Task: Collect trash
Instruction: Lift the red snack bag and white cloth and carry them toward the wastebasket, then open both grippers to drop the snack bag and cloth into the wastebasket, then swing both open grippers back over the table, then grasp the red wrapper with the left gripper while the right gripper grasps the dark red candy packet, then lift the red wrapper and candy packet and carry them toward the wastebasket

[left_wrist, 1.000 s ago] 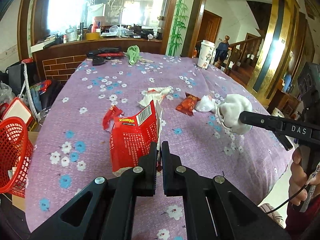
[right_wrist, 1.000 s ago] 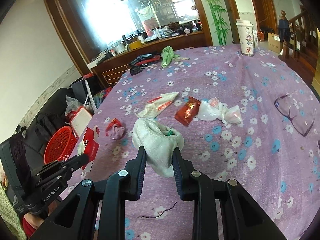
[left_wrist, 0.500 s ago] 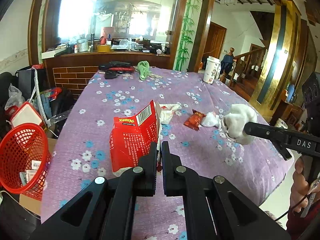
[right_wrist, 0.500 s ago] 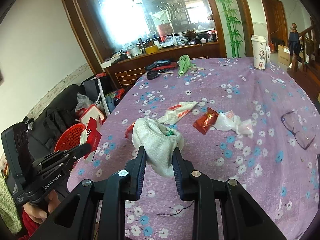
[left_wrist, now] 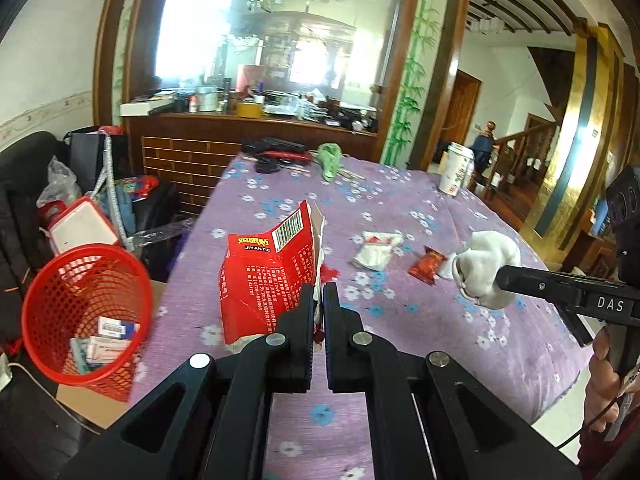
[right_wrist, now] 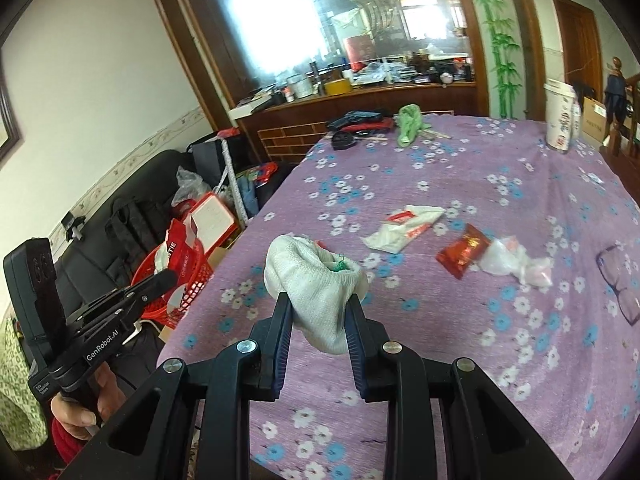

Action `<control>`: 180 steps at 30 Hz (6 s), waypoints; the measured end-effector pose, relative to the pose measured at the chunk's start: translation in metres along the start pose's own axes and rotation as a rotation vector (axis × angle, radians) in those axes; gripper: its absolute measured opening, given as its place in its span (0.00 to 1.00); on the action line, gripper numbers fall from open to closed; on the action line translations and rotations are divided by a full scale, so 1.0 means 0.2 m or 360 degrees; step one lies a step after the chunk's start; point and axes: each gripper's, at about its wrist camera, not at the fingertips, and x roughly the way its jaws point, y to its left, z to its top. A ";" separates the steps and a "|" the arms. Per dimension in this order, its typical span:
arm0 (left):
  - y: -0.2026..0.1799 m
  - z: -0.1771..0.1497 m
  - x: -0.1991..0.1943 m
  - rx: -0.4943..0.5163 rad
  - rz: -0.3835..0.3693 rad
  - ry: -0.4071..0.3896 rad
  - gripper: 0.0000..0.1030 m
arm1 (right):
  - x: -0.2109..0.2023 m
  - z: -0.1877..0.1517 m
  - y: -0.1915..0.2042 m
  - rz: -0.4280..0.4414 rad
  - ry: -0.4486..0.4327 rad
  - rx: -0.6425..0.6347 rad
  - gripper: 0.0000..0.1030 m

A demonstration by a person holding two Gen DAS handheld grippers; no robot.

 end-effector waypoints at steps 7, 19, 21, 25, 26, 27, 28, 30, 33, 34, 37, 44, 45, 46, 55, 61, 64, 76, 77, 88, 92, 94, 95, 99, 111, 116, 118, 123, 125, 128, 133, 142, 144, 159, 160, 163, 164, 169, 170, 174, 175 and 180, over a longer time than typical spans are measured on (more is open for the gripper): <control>0.24 -0.01 -0.08 -0.0103 0.0113 -0.0041 0.04 | 0.14 0.07 0.23 0.0063 0.0062 -0.0121 0.27; 0.72 -0.09 -0.16 -0.0302 0.0336 -0.0062 0.04 | 0.53 0.17 0.70 0.0215 0.0234 -0.0290 0.27; 0.80 -0.11 -0.15 -0.0332 0.0356 -0.0046 0.04 | 0.58 0.19 0.78 0.0226 0.0238 -0.0320 0.27; 0.90 -0.14 -0.11 -0.0374 0.0382 -0.0011 0.04 | 0.68 0.22 0.89 0.0241 0.0265 -0.0342 0.27; 0.92 -0.14 -0.10 -0.0380 0.0382 -0.0005 0.04 | 0.71 0.22 0.93 0.0244 0.0274 -0.0353 0.27; 0.94 -0.14 -0.09 -0.0387 0.0386 -0.0001 0.04 | 0.74 0.23 0.97 0.0241 0.0284 -0.0366 0.27; 0.95 -0.14 -0.08 -0.0389 0.0391 0.0004 0.04 | 0.77 0.23 1.00 0.0243 0.0293 -0.0373 0.27; 0.98 -0.15 -0.07 -0.0393 0.0398 0.0007 0.04 | 0.83 0.24 1.05 0.0253 0.0307 -0.0383 0.28; 1.03 -0.15 -0.06 -0.0417 0.0401 0.0014 0.04 | 0.91 0.25 1.12 0.0260 0.0320 -0.0401 0.30; 1.03 -0.15 -0.06 -0.0421 0.0404 0.0013 0.04 | 0.94 0.25 1.14 0.0261 0.0320 -0.0400 0.30; 1.06 -0.14 -0.04 -0.0440 0.0433 0.0000 0.12 | 1.04 0.27 1.18 0.0291 0.0318 -0.0369 0.40; 1.04 -0.15 -0.07 -0.0450 0.0427 -0.0037 0.36 | 1.06 0.25 1.10 0.0316 0.0328 -0.0327 0.42; 1.02 -0.15 -0.07 -0.0443 0.0426 -0.0036 0.36 | 1.03 0.24 1.06 0.0295 0.0307 -0.0342 0.44; 0.99 -0.15 -0.07 -0.0426 0.0418 -0.0040 0.36 | 1.00 0.23 1.03 0.0277 0.0292 -0.0350 0.46; 0.61 -0.12 0.05 -0.0216 0.0250 0.0000 0.51 | 0.83 0.17 0.54 0.0154 0.0280 -0.0107 0.50; 0.36 -0.11 0.20 -0.0098 0.0147 0.0101 0.53 | 0.70 0.13 0.15 0.0088 0.0259 0.0111 0.50; 0.25 -0.10 0.27 -0.0035 0.0122 0.0150 0.54 | 0.62 0.12 -0.01 0.0045 0.0223 0.0204 0.50; -0.14 0.01 0.62 0.0199 0.0149 0.0328 0.64 | 0.31 0.04 -0.58 -0.0078 0.0058 0.0563 0.50; -0.16 0.02 0.67 0.0200 0.0167 0.0352 0.65 | 0.29 0.03 -0.61 -0.0089 0.0049 0.0587 0.50; -0.20 -0.04 1.06 0.0143 0.0232 0.0506 0.59 | 0.27 0.03 -0.85 -0.0171 0.0041 0.0743 0.50; -0.19 -0.05 1.10 0.0125 0.0208 0.0489 0.48 | 0.40 0.07 -0.84 -0.0190 0.0102 0.0733 0.51; -0.19 -0.05 1.10 0.0114 0.0208 0.0444 0.47 | 0.45 0.09 -0.83 -0.0194 0.0122 0.0729 0.51; -0.18 -0.05 1.11 0.0096 0.0205 0.0423 0.46 | 0.49 0.10 -0.83 -0.0205 0.0132 0.0722 0.51; -0.15 -0.03 1.10 0.0064 0.0194 0.0384 0.45 | 0.61 0.15 -0.84 -0.0264 0.0174 0.0719 0.51; -0.15 -0.03 1.10 0.0058 0.0160 0.0367 0.45 | 0.83 0.20 -0.88 -0.0538 0.0237 0.0589 0.44; -0.14 -0.02 1.09 0.0057 0.0171 0.0345 0.44 | 0.83 0.17 -0.84 -0.0568 0.0167 0.0449 0.39; -0.14 -0.02 1.08 0.0045 0.0182 0.0326 0.44 | 0.82 0.17 -0.82 -0.0532 0.0137 0.0417 0.39; -0.12 -0.01 1.07 0.0026 0.0172 0.0300 0.44 | 0.75 0.18 -0.74 -0.0494 0.0025 0.0348 0.39; -0.12 -0.01 1.06 0.0022 0.0164 0.0296 0.44 | 0.73 0.19 -0.70 -0.0486 -0.0020 0.0309 0.39; -0.12 -0.01 1.05 0.0021 0.0159 0.0287 0.44 | 0.70 0.18 -0.64 -0.0435 -0.0055 0.0274 0.39; -0.13 -0.01 1.05 0.0026 0.0147 0.0288 0.44 | 0.69 0.18 -0.57 -0.0408 -0.0084 0.0206 0.39; -0.12 -0.01 1.04 0.0007 0.0120 0.0291 0.44 | 0.72 0.16 -0.51 -0.0361 -0.0042 0.0142 0.39; -0.12 -0.01 1.03 0.0005 0.0119 0.0282 0.44 | 0.72 0.16 -0.50 -0.0372 -0.0046 0.0127 0.39; -0.09 0.02 0.99 -0.0025 0.0174 0.0181 0.44 | 0.70 0.18 -0.47 -0.0430 -0.0095 0.0054 0.39; -0.09 0.02 0.99 -0.0026 0.0172 0.0178 0.44 | 0.71 0.18 -0.48 -0.0437 -0.0090 0.0062 0.39; -0.10 0.02 0.99 -0.0022 0.0135 0.0182 0.44 | 0.68 0.19 -0.48 -0.0379 -0.0074 0.0117 0.39; -0.10 0.03 0.99 -0.0028 0.0131 0.0178 0.44 | 0.66 0.19 -0.46 -0.0388 -0.0090 0.0111 0.39; -0.10 0.04 0.95 -0.0036 0.0136 0.0165 0.44 | 0.51 0.20 -0.43 -0.0357 -0.0119 0.0131 0.39; -0.11 0.04 0.93 -0.0029 0.0151 0.0154 0.44 | 0.46 0.20 -0.43 -0.0358 -0.0132 0.0136 0.39; -0.14 0.04 0.82 -0.0017 0.0136 0.0124 0.44 | 0.35 0.14 -0.42 -0.0332 -0.0145 0.0162 0.39; -0.15 0.04 0.79 -0.0007 0.0136 0.0113 0.44 | 0.33 0.13 -0.42 -0.0329 -0.0146 0.0164 0.39; -0.20 0.03 0.63 0.0032 0.0112 0.0079 0.44 | 0.24 0.05 -0.38 -0.0294 -0.0151 0.0155 0.39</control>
